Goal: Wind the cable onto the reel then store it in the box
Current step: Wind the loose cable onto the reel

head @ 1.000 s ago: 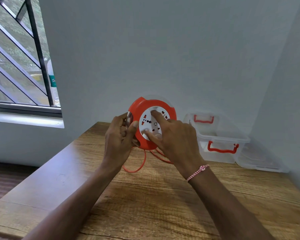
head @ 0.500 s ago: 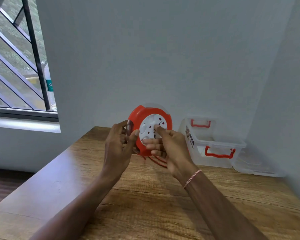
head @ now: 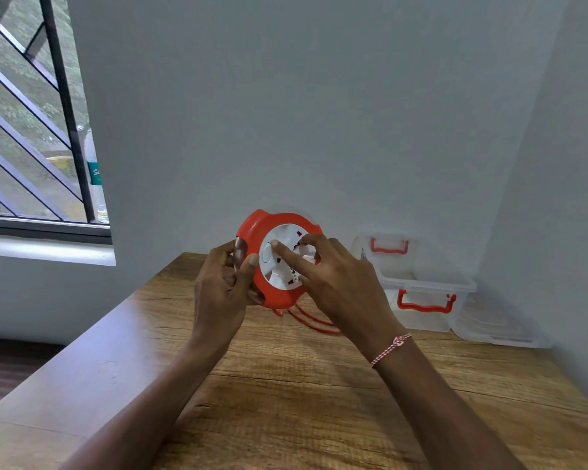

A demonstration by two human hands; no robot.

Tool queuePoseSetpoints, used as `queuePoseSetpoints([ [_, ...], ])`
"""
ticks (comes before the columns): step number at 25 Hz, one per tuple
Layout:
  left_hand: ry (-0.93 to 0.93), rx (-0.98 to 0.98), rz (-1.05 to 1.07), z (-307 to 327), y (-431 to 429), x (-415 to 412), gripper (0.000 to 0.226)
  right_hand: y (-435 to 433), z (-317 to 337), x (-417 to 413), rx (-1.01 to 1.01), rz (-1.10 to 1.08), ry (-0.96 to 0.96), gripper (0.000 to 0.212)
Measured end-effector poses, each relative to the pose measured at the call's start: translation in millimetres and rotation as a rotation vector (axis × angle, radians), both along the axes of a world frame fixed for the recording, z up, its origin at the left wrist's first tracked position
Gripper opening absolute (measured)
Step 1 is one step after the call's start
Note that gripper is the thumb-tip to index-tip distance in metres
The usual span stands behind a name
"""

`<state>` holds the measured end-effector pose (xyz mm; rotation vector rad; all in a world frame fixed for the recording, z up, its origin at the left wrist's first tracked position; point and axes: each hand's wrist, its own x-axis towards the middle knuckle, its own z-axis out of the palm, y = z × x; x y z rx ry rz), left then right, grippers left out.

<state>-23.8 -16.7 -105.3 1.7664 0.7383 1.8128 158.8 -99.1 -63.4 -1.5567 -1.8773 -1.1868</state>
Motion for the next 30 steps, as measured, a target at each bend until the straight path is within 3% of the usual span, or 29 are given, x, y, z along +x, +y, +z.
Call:
queuePoseSetpoints([
  [6,0.027,0.013,-0.010,1,2,-1,0.037,-1,-3,0,-0.041,0.070,-0.091,0.084],
  [11,0.022,0.012,-0.011,3,2,-3,0.033,0,-4,-1,-0.044,0.075,-0.013,0.083],
  [16,0.006,0.012,0.007,4,0,-2,0.036,-4,-10,-18,0.036,0.152,0.197,0.066],
  [22,0.041,0.041,-0.008,4,-8,2,0.035,-4,-6,-33,-0.035,-0.036,0.366,0.071],
  [25,0.066,0.071,-0.009,2,-9,5,0.035,-5,-5,-32,-0.019,-0.030,0.444,0.068],
  [27,0.092,0.106,0.011,1,-8,3,0.034,-3,-2,-35,-0.035,-0.019,0.661,0.067],
  [28,0.109,0.126,0.017,0,-9,3,0.034,-1,-1,-37,-0.053,0.021,0.891,0.064],
  [30,0.140,0.159,0.016,-1,-9,4,0.033,4,0,-42,-0.124,0.237,1.582,0.055],
])
